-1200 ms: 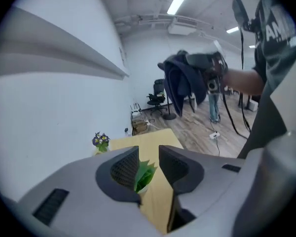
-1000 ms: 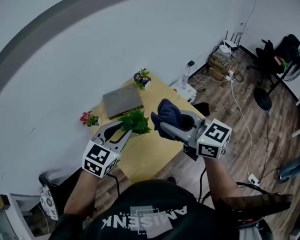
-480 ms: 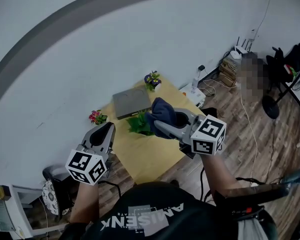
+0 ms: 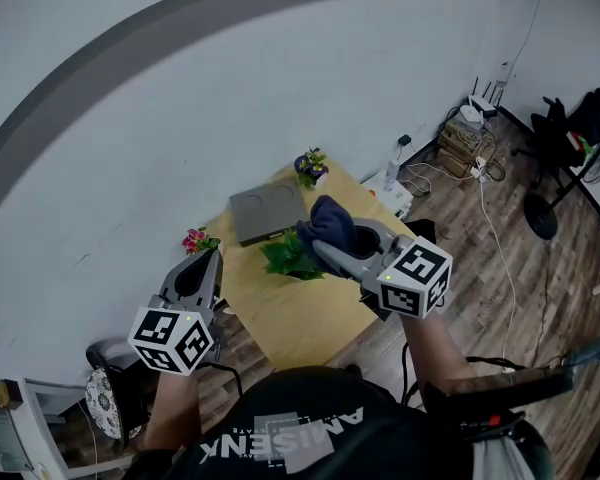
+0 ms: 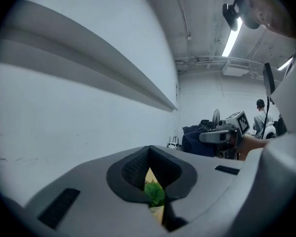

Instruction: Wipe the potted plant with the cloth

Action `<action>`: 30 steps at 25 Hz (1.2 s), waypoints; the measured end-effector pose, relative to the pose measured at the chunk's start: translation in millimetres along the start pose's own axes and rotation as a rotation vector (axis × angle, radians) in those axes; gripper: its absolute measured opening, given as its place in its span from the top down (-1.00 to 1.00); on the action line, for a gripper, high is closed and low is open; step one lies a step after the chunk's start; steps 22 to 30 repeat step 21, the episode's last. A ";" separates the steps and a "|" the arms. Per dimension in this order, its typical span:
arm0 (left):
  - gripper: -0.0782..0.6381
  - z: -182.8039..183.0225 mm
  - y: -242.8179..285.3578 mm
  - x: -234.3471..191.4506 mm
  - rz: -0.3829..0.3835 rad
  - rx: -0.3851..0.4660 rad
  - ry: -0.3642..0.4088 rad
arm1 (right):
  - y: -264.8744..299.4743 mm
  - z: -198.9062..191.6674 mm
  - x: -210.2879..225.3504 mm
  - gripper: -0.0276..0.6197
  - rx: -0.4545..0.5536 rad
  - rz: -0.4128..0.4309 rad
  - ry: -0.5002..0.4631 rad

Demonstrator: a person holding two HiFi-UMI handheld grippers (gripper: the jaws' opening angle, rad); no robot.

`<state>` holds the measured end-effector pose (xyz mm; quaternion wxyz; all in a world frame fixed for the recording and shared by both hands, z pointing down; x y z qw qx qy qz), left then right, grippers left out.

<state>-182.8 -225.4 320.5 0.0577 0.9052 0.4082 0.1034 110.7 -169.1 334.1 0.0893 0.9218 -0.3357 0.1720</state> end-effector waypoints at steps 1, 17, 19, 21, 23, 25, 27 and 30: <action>0.78 0.5 0.8 -2.9 -0.001 -0.004 0.001 | 2.5 -0.1 0.0 0.53 -0.001 -0.002 -0.002; 0.78 4.9 10.5 -11.5 -0.058 0.013 -0.045 | 15.1 -0.5 -3.9 0.53 -0.021 -0.051 -0.040; 0.78 6.7 10.5 -9.1 -0.070 0.014 -0.028 | 13.1 -0.8 -3.7 0.53 -0.015 -0.061 -0.038; 0.78 9.3 10.5 -6.4 -0.084 0.017 -0.006 | 10.9 -1.5 -3.9 0.53 -0.008 -0.073 -0.036; 0.78 9.3 10.5 -6.4 -0.084 0.017 -0.006 | 10.9 -1.5 -3.9 0.53 -0.008 -0.073 -0.036; 0.78 9.3 10.5 -6.4 -0.084 0.017 -0.006 | 10.9 -1.5 -3.9 0.53 -0.008 -0.073 -0.036; 0.78 9.3 10.5 -6.4 -0.084 0.017 -0.006 | 10.9 -1.5 -3.9 0.53 -0.008 -0.073 -0.036; 0.78 9.3 10.5 -6.4 -0.084 0.017 -0.006 | 10.9 -1.5 -3.9 0.53 -0.008 -0.073 -0.036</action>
Point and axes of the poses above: the fingertips, and each gripper's own axes: y forward along the fingers, x to its right, z out of its top, the point moved 10 cm from there along -y, backward along the fingers, and after that the axes turned 13 degrees about y, right-handed, at the moved point
